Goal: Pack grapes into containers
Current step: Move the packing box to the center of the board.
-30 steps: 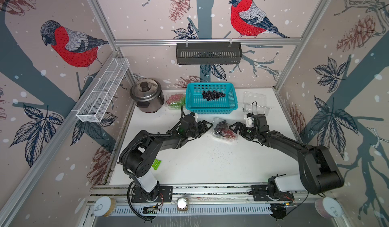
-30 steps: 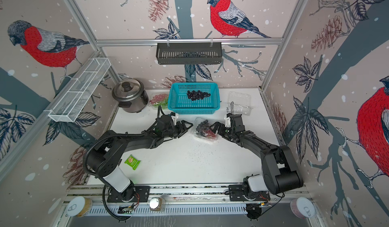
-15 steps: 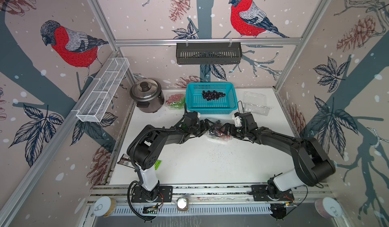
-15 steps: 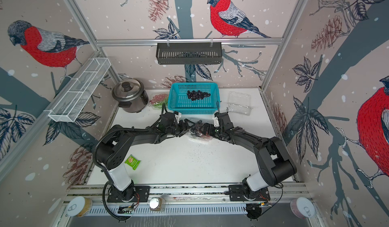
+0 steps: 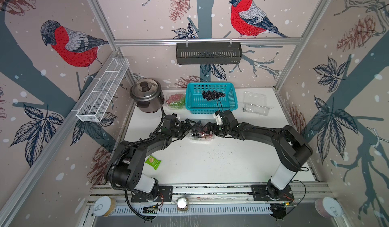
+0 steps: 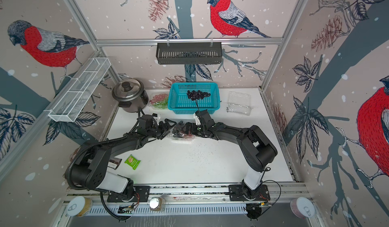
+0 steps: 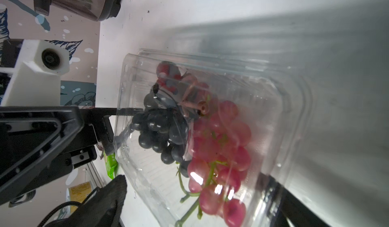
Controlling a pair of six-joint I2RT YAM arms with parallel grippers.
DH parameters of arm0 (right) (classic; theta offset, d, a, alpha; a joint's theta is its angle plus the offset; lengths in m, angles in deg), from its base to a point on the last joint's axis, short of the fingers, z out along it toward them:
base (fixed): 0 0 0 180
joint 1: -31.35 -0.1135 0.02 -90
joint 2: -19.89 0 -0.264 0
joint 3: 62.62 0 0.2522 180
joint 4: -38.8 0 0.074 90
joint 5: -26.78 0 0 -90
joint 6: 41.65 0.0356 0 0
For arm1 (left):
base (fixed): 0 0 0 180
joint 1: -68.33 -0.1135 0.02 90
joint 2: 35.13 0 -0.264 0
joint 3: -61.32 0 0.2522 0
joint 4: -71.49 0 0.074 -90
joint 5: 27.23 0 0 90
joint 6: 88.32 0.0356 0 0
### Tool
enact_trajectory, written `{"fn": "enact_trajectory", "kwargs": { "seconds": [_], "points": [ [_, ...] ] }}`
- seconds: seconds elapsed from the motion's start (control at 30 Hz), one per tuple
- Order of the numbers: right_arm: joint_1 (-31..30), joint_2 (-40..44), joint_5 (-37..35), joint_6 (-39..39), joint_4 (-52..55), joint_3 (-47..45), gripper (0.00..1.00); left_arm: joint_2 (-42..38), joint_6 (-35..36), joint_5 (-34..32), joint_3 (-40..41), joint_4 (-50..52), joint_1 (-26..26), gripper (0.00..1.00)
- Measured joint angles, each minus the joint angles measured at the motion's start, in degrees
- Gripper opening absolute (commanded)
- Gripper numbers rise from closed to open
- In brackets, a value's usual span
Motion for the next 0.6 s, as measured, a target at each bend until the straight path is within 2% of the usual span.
{"fn": "enact_trajectory", "kwargs": {
  "seconds": [0.27, 0.43, 0.6],
  "points": [
    [-4.22, -8.35, 1.16, 5.40, -2.29, 9.40, 1.00, -4.46, 3.21, 1.75, 0.85, 6.49, -10.97, 0.94],
    [-5.70, -14.56, 1.33, 8.33, -3.19, 17.20, 1.00, -4.09, 5.07, 2.93, -0.68, 9.53, -17.00, 0.94],
    [-6.71, -21.53, 1.25, 9.92, -2.80, 26.14, 1.00, -0.83, 6.69, 2.93, -3.82, 10.60, -20.63, 0.94]
  ]
}}
